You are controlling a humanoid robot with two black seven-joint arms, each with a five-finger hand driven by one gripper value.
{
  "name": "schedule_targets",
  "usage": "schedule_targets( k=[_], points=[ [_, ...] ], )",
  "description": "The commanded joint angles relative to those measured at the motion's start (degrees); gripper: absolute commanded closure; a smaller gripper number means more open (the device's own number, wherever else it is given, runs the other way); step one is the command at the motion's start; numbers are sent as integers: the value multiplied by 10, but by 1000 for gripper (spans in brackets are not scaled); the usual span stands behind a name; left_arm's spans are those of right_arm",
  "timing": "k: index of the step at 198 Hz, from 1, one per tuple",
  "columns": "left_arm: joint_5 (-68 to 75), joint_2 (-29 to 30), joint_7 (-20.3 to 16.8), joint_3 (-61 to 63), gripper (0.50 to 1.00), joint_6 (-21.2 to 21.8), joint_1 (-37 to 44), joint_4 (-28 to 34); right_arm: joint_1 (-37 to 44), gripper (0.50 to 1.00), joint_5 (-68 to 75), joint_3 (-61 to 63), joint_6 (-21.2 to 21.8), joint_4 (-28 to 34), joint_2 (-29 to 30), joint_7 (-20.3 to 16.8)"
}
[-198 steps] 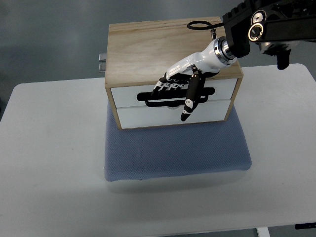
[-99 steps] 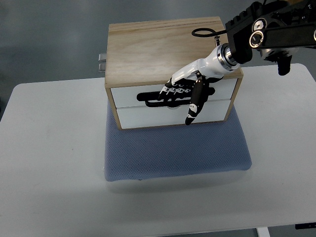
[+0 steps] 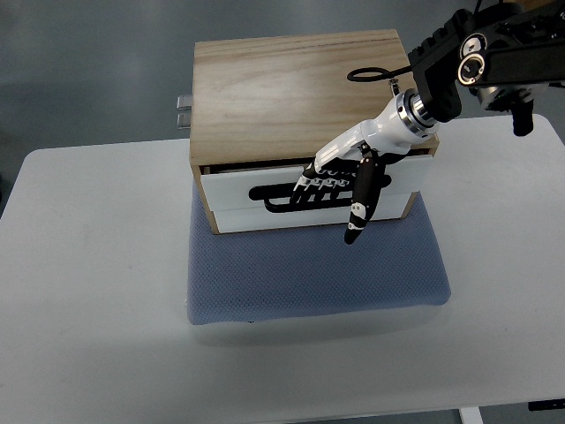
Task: Open wood drawer with right hand
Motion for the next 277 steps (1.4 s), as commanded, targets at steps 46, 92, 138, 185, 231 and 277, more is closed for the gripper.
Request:
schedule_targets(
  k=[46,92,138,185,231,277],
  points=[
    [0,0,0,0,500,1,0,0,7,564,0,2,14,25,-15,1],
    [0,0,0,0,500,1,0,0,21,564,-1,3,14,48,-30,1],
    [0,0,0,0,500,0,0,0,31,564,-1,3,14,67,-50,1],
    [0,0,0,0,500,1,0,0,32,564,-2,4,14,79,-59,2],
    [0,0,0,0,500,1,0,0,48,564,1,54,14,81,-94,6],
    [0,0,0,0,500,1,0,0,43,564,1,180,14,73,-162,6]
  ],
)
